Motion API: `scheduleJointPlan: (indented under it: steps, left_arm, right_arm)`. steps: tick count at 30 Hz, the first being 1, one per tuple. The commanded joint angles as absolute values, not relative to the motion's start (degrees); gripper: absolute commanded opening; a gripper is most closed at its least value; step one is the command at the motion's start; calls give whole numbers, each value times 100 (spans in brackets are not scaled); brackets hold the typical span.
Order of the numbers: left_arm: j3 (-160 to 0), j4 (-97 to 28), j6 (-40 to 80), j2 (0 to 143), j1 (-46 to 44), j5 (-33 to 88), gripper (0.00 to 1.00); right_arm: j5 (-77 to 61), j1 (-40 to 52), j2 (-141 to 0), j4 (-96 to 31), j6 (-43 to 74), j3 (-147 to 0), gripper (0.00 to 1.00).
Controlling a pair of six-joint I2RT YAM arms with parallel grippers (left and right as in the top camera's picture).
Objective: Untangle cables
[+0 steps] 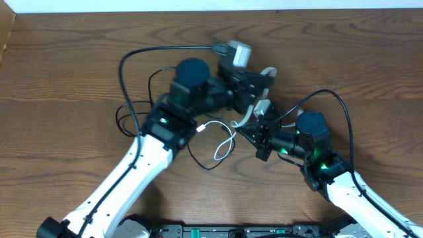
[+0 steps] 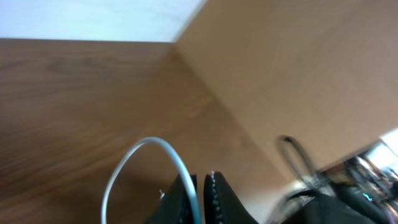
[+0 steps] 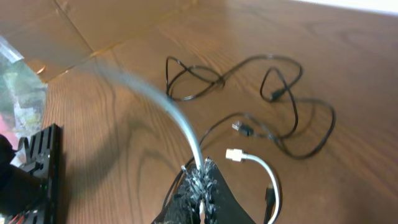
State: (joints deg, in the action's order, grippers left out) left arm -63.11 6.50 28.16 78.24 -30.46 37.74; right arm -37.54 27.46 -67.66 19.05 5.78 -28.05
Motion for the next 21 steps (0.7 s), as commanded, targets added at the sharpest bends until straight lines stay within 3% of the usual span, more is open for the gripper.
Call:
scheduleJointPlan:
  steps: [1,5,9,16,19,21]
  left_arm:
    - [-6366,196,2351,7784,-2637,3413,13]
    - [-6366,-790,2047,7784,-2259,2648,34]
    - [-6366,-1669,2034,7784,-2075,1761,48]
    - [-6366,-2569,2003,7784,-2038,1295,42]
    - [-6366,-2867,1769,7784,-2032,978,42]
    - [-6353,-3240,1765,7791,-2032,259,43]
  right_arm:
    - [-3763,2779,-6768,1732,567,-2838,1]
    - [-3763,2779,-6768,1686,567,-2838,1]
    - [-3763,2779,-6768,1686,567,-2838,1]
    - [-3481,2779,-6768,1485,569,-2838,2]
    - [-3459,2779,-6768,1337,569,-2838,16]
    - [-3378,2779,-6768,1155,569,-2838,20]
